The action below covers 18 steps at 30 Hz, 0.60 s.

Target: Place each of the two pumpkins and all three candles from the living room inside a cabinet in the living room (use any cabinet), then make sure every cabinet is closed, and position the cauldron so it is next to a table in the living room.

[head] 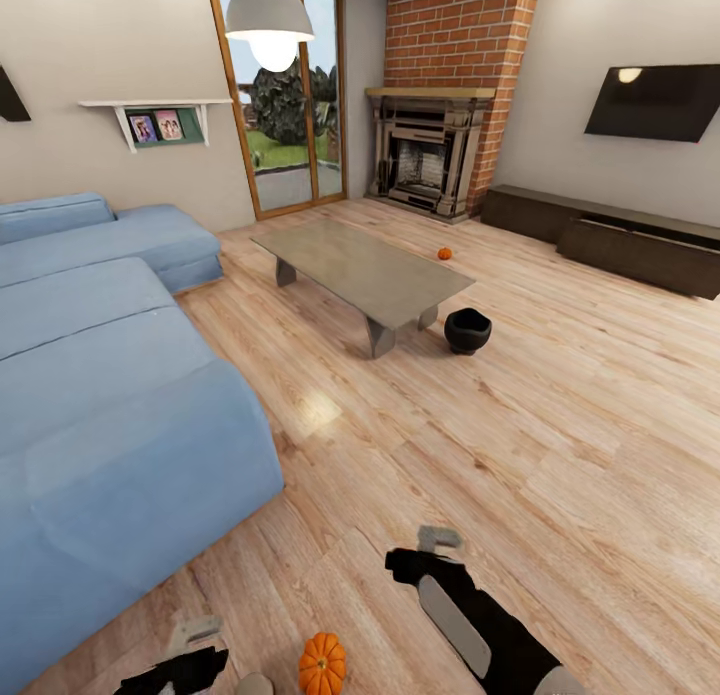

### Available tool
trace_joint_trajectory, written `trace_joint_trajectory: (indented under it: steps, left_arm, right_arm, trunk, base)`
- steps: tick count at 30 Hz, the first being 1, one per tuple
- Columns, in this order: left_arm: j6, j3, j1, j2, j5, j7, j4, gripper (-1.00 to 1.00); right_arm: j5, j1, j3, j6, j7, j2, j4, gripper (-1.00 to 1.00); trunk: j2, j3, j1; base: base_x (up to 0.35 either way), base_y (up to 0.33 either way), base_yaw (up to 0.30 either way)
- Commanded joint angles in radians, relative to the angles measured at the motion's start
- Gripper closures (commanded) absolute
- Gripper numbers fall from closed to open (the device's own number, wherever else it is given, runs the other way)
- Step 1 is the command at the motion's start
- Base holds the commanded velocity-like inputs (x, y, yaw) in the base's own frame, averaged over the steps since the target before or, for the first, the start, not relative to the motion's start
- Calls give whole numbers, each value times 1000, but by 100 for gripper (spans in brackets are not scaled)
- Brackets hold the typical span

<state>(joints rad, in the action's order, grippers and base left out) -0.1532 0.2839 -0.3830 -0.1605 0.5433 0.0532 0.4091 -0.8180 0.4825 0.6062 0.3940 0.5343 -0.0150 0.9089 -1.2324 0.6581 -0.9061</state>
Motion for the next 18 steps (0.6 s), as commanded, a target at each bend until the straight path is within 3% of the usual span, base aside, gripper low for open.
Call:
trace_joint_trajectory:
  steps: [1,4,7,8,10,13,18]
  left_arm:
    - [-30,7,-1,-2,9,6,30,-100]
    - [-68,8,-2,-4,8,6,93,-100]
    - [-104,8,-3,-5,7,6,148,-100]
    - [-111,8,-3,-5,7,6,153,-100]
    - [-130,8,-3,-6,8,7,162,-100]
    - [-137,6,-4,-4,8,9,158,-100]
    - [-138,3,-3,-2,9,10,150,-100]
  right_arm:
    - [-11,1,-2,55,35,1,83,-100]
    - [-21,1,-30,139,131,1,272,-100]
    - [-59,1,-100,236,206,2,444,-100]
    - [-70,1,-116,253,212,2,464,-100]
    - [-119,1,-183,315,226,1,515,-100]
    - [-159,1,-240,374,232,1,539,-100]
    - [-176,1,-265,408,236,-1,537,-100]
  trunk:
    - [-8,4,-4]
    - [-29,14,-15]
    - [-50,23,-27]
    - [-57,26,-31]
    - [-71,32,-38]
    - [-92,42,-50]
    - [-127,57,-69]
  base:
    - [0,0,0]
    - [0,0,0]
    - [0,0,0]
    - [0,0,0]
    - [0,0,0]
    - [0,0,0]
    - [0,0,0]
